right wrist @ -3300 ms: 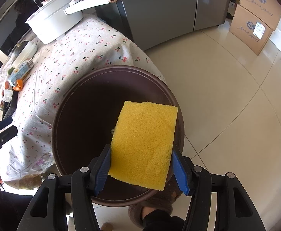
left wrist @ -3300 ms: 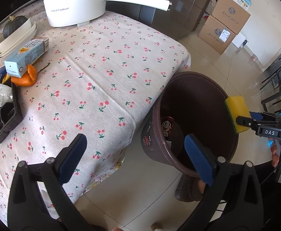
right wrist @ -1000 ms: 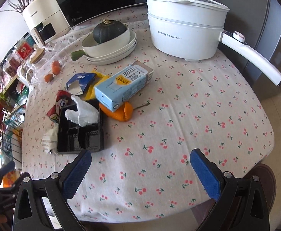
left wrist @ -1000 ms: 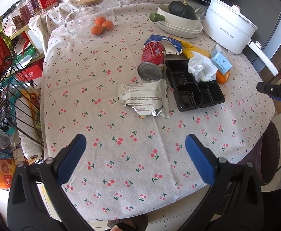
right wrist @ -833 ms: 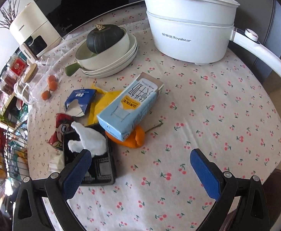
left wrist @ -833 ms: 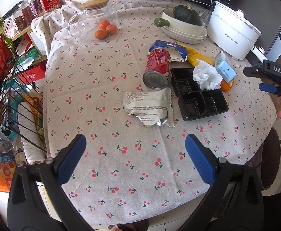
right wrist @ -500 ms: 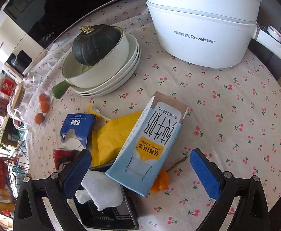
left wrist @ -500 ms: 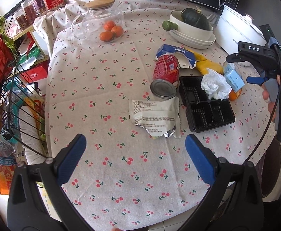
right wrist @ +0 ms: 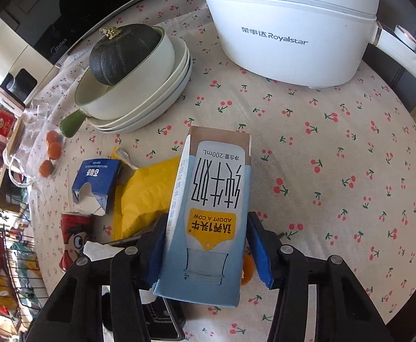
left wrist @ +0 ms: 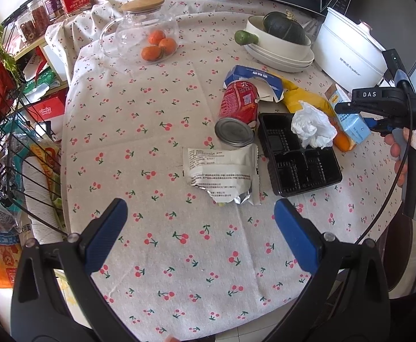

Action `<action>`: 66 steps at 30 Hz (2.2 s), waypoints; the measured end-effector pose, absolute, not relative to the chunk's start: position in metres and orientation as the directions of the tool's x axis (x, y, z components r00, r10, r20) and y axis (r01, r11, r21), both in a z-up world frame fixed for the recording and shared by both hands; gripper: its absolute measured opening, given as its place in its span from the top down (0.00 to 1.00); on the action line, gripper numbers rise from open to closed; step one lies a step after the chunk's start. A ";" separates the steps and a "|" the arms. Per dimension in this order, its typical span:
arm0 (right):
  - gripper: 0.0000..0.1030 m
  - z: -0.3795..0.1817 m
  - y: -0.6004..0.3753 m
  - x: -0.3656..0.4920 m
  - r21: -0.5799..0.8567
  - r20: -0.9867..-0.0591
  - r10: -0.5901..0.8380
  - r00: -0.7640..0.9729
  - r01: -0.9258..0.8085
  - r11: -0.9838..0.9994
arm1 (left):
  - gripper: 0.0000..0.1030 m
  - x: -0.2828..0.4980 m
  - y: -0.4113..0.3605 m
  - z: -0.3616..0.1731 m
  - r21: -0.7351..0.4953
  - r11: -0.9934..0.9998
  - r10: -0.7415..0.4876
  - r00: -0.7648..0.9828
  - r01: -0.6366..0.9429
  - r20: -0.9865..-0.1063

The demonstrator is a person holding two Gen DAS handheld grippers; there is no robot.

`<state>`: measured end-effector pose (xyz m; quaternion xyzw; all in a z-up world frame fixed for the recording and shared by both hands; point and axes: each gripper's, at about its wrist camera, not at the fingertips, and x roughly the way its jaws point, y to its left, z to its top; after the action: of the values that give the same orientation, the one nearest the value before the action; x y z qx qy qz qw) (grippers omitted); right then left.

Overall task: Collect trash
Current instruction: 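Grasp the milk carton with the right gripper, then grasp the red can with the left gripper while the right gripper holds the milk carton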

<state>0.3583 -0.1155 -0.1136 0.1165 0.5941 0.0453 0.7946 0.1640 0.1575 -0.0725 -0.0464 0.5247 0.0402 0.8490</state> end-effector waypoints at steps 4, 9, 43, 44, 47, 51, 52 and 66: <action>0.48 -0.095 -0.123 0.343 0.222 -0.926 0.205 0.318 0.017 0.975 | 0.01 0.162 0.159 -0.073 -0.042 0.992 0.016 0.443 -0.121 -0.896; 0.48 -0.074 -0.143 0.314 0.190 -0.914 0.190 0.358 -0.036 0.981 | 0.01 0.160 0.160 -0.074 -0.063 0.990 0.000 0.440 -0.128 -0.898; 0.48 -0.073 -0.243 0.227 0.219 -0.902 0.229 0.365 -0.069 0.973 | 0.28 0.317 0.146 -0.136 -0.249 0.945 -0.170 0.331 -0.211 -0.928; 0.48 -0.074 -0.244 0.227 0.216 -0.903 0.226 0.364 -0.068 0.974 | 0.29 0.319 0.147 -0.140 -0.247 0.943 -0.168 0.325 -0.221 -0.931; 0.48 -0.078 -0.248 0.226 0.207 -0.909 0.216 0.356 -0.063 0.976 | 0.37 0.321 0.147 -0.148 -0.236 0.943 -0.156 0.316 -0.234 -0.936; 0.48 -0.083 -0.252 0.225 0.199 -0.915 0.205 0.346 -0.054 0.979 | 0.39 0.320 0.144 -0.147 -0.211 0.953 -0.131 0.331 -0.217 -0.935; 0.48 -0.084 -0.254 0.224 0.199 -0.916 0.204 0.346 -0.050 0.979 | 0.41 0.318 0.145 -0.146 -0.212 0.952 -0.131 0.336 -0.220 -0.933; 0.48 -0.070 -0.258 0.204 0.199 -0.899 0.204 0.388 -0.052 0.979 | 0.44 0.255 0.177 -0.109 -0.244 0.938 -0.111 0.453 -0.246 -0.884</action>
<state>0.2042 -0.2579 -0.0703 0.0692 0.5476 0.0770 0.8303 0.2552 0.1765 -0.1087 -0.1716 0.5213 0.0404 0.8350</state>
